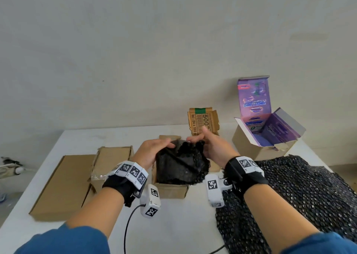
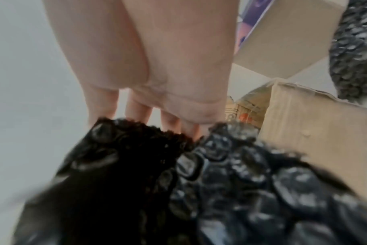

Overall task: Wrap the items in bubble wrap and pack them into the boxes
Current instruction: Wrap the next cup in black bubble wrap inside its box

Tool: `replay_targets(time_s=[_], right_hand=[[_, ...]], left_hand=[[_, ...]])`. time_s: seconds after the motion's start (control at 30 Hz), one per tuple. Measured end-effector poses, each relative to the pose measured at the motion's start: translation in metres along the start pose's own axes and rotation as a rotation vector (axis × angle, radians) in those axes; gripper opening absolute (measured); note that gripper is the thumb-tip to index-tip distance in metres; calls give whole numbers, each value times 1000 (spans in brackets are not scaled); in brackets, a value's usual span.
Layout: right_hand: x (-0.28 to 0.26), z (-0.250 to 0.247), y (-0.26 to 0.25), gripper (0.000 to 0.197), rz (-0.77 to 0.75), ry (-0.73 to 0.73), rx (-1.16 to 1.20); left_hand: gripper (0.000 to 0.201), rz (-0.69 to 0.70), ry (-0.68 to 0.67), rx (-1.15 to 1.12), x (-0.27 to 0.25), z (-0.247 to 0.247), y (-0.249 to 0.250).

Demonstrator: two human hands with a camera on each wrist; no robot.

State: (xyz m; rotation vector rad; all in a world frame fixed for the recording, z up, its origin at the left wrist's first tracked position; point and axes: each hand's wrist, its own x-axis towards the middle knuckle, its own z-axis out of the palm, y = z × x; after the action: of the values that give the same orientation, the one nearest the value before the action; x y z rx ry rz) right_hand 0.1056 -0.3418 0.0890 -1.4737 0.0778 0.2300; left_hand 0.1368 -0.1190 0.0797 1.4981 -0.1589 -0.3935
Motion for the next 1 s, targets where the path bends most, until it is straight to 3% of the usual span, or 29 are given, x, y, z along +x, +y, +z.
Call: replay_targets(time_s=[0.1, 0.2, 0.3, 0.43, 0.53, 0.6, 0.7, 0.73, 0.8, 0.87, 1.0], right_hand=[[5, 15, 6, 16, -28, -15, -336], [10, 24, 15, 28, -86, 0, -503], [12, 37, 14, 43, -142, 105, -586], [19, 52, 20, 32, -275, 186, -738], [19, 61, 23, 21, -268, 190, -741], [17, 63, 22, 16, -205, 130, -606], [13, 57, 25, 35, -34, 71, -346], [13, 52, 30, 39, 4, 123, -344], [14, 40, 43, 35, 40, 259, -595], [12, 34, 56, 40, 167, 262, -786], [8, 39, 68, 47, 365, 212, -509]], left_hand=[[13, 56, 85, 72, 3, -5, -8], [21, 72, 116, 45, 6, -9, -14], [43, -83, 119, 198, 8, -16, -19], [38, -38, 19, 266, 12, -23, -23], [28, 41, 44, 292, 13, -24, -21], [25, 86, 63, 352, 13, -26, -23], [20, 118, 73, 509, 11, -30, -31], [19, 122, 62, 548, 10, -31, -34], [21, 144, 14, 624, 8, -29, -40], [23, 200, -53, 726, 7, -24, -46], [23, 302, -134, 879, 8, -12, -59]])
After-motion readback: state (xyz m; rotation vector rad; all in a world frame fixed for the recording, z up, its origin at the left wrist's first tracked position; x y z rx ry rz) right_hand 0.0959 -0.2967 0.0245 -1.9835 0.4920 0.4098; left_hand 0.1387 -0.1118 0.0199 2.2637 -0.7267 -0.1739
